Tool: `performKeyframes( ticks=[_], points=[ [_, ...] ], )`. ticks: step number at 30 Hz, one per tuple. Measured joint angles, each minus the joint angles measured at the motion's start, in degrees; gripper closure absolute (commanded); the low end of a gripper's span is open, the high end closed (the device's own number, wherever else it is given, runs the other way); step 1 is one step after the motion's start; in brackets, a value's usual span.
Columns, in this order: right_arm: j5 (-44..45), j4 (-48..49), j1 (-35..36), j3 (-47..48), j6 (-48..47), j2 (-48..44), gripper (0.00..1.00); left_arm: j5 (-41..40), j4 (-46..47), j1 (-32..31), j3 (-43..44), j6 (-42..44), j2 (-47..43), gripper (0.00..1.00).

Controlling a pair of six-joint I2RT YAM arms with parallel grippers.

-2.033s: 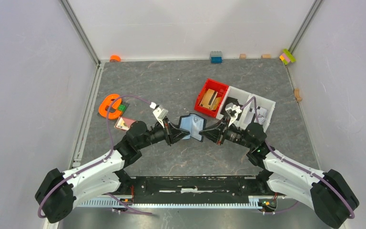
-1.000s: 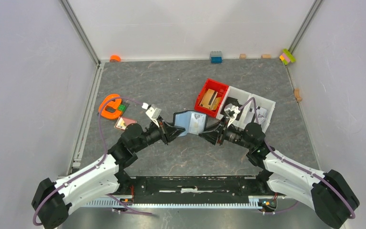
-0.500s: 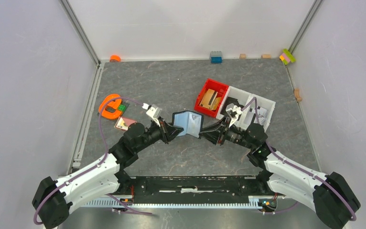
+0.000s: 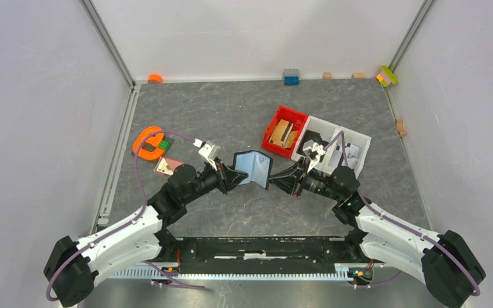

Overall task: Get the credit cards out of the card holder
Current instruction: Remove the credit card from the card holder.

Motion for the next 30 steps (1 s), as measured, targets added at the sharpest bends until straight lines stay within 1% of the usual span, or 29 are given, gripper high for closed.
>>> performKeyframes(
  ticks=[9, 12, 15, 27, 28, 30],
  points=[
    [1.57, -2.1, 0.17, 0.04, -1.16, 0.74, 0.81, 4.11, 2.36, 0.24, 0.0, -0.02, 1.57, 0.98],
    [1.9, -2.75, 0.26, 0.07, -1.55, 0.81, 0.84, 4.57, 3.04, 0.26, 0.0, 0.0, 1.95, 0.98],
    [1.22, -1.66, 0.5, 0.07, -1.49, 0.83, 0.87, 4.63, 3.41, 0.26, 0.0, 0.0, 2.36, 0.98],
    [-0.35, 1.33, 1.55, 0.07, -1.44, 0.76, 0.87, 7.28, 4.26, 0.26, 0.33, -0.02, 4.61, 0.98],
    [-0.33, 1.33, 1.55, 0.07, -1.46, 0.76, 0.85, 7.37, 4.26, 0.26, 0.33, -0.02, 4.61, 0.98],
    [-0.09, 1.01, 1.55, 0.07, -1.6, 0.76, 0.77, 7.5, 4.26, 0.26, 0.33, -0.02, 4.61, 0.98]
  ],
)
